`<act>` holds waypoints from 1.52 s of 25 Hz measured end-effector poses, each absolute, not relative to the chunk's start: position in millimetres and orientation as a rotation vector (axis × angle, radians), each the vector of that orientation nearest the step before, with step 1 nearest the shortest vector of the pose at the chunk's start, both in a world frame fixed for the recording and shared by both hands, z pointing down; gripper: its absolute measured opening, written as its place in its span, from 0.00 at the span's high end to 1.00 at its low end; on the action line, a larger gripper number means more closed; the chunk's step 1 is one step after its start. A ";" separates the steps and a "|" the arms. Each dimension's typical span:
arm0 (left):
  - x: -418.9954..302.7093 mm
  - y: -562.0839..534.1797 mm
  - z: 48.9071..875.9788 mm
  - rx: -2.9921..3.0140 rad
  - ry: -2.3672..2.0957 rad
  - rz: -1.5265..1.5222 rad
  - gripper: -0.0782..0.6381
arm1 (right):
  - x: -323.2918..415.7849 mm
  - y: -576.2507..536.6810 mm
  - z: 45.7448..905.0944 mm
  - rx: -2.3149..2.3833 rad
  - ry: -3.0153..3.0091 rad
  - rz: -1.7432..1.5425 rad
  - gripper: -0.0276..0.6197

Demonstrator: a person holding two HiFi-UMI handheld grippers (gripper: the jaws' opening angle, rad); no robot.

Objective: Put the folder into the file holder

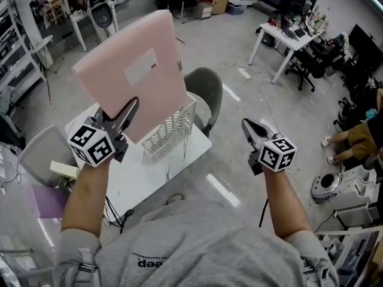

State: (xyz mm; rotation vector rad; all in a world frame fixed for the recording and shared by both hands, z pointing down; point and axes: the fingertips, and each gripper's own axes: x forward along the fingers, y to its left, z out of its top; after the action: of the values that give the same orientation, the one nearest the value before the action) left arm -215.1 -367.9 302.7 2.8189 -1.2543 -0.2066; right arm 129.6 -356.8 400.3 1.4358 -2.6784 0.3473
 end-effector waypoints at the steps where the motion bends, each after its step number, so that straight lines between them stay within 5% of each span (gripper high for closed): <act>1: -215.2 -369.9 308.5 2.815 -1.249 -0.197 0.64 | 127.7 -358.6 402.4 1.435 -2.675 0.351 0.95; 38: -213.5 -402.0 381.1 2.876 -1.207 -0.185 0.64 | 117.8 -399.0 448.2 1.429 -2.608 0.459 0.95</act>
State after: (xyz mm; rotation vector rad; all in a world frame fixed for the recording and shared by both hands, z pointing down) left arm -213.5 -402.0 381.1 2.8760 -1.2068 -0.1848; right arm 117.8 -399.0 448.2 1.4288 -2.6076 0.4586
